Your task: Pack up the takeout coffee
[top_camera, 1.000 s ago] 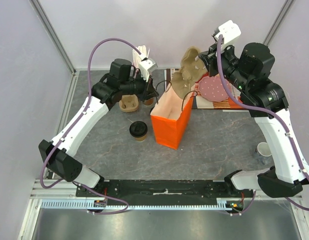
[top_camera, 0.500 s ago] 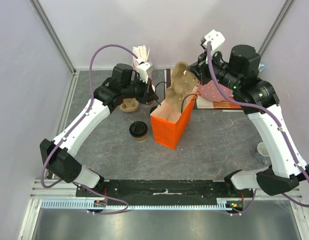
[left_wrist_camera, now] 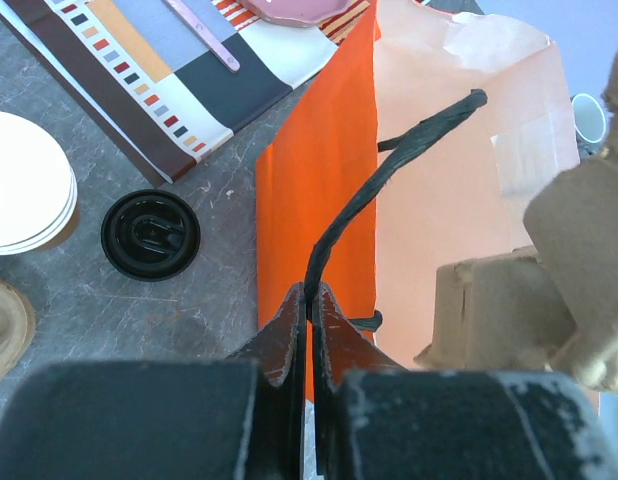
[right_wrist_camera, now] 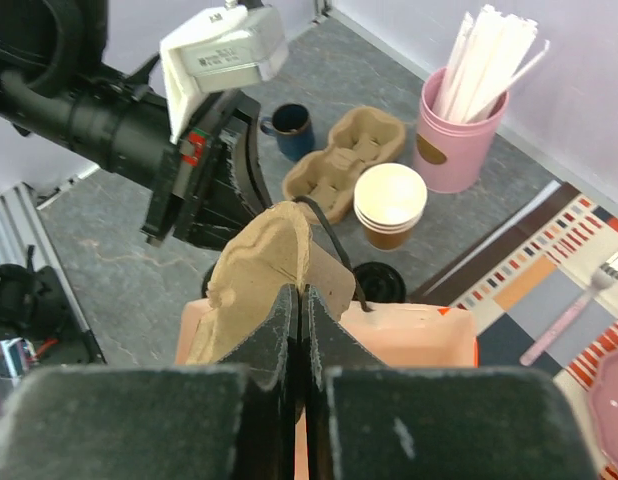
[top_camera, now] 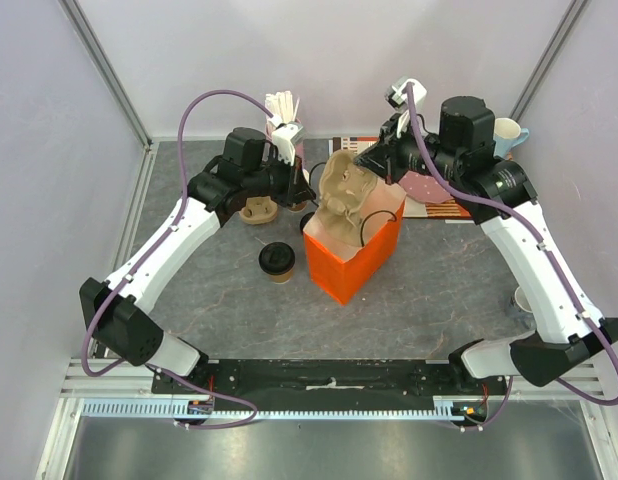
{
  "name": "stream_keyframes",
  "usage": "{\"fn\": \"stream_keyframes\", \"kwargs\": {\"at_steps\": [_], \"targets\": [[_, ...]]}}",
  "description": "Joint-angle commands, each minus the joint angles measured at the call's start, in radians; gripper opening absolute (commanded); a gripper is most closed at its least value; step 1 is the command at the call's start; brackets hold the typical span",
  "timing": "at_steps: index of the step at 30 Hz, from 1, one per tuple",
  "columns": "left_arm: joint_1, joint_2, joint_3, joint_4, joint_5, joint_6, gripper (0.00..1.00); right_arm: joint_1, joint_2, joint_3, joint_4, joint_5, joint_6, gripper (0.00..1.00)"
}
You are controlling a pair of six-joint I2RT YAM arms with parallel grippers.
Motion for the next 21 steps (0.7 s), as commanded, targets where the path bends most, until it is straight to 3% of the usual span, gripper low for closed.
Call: {"fn": "stream_keyframes", "kwargs": {"at_steps": [1, 12, 21], "targets": [[-0.001, -0.026, 0.012, 0.024, -0.010, -0.012, 0.02, -0.002, -0.005, 0.056, 0.099, -0.075, 0.097, 0.00], [-0.001, -0.034, 0.016, 0.025, 0.000, -0.009, 0.02, -0.004, -0.005, 0.018, 0.112, 0.091, 0.126, 0.00], [-0.001, -0.037, 0.018, 0.025, 0.010, -0.012, 0.02, -0.002, -0.004, 0.015, 0.101, 0.359, 0.130, 0.00]]}}
